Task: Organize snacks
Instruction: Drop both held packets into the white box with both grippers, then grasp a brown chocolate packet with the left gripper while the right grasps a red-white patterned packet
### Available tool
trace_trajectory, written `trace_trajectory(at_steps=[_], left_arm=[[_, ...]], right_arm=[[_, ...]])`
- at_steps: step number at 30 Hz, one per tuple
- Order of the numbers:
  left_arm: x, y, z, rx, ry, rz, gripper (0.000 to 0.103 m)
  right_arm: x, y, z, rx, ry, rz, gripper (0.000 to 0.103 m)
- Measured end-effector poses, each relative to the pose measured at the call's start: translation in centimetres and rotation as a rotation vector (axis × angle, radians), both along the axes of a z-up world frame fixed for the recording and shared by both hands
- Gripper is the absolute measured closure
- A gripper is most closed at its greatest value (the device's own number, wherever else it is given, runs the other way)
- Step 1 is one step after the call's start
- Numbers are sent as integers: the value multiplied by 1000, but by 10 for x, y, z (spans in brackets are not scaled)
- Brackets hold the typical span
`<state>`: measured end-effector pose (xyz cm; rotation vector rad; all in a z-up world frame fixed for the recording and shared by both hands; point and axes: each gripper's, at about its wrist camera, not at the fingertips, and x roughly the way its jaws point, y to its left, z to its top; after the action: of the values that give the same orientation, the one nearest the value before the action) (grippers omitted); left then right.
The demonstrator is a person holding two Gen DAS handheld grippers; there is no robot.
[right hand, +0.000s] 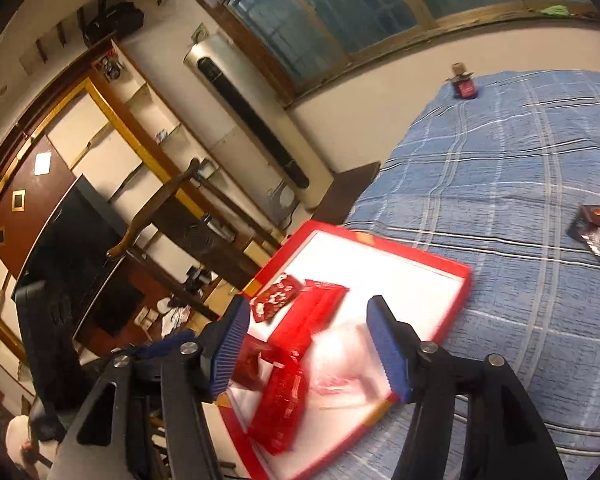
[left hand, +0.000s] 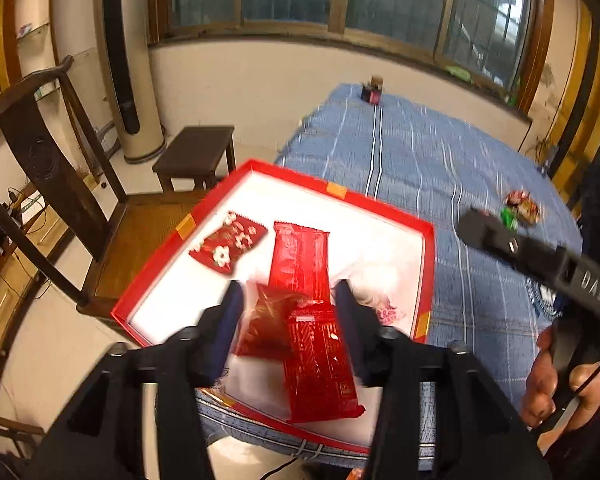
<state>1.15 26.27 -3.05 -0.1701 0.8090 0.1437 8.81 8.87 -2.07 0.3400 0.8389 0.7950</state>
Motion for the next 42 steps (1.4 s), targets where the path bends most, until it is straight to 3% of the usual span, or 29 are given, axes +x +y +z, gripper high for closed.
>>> trace_trajectory(at_steps=[5, 15, 23, 28, 34, 42], left_arm=[[-10, -27, -5, 28, -31, -48, 40], [2, -142, -32, 30, 56, -322, 40], [26, -181, -44, 5, 139, -373, 40], [62, -196, -33, 19, 132, -361, 40], [126, -218, -7, 14, 87, -355, 40], [210, -246, -5, 133, 60, -391, 40]], right_arm=[[0, -55, -18, -51, 23, -96, 37], [-8, -168, -52, -99, 95, -267, 37], [-19, -287, -59, -79, 132, -466, 36], [-18, -350, -60, -24, 128, -582, 35], [-8, -395, -64, 18, 180, -682, 35], [29, -417, -80, 23, 313, -757, 35]])
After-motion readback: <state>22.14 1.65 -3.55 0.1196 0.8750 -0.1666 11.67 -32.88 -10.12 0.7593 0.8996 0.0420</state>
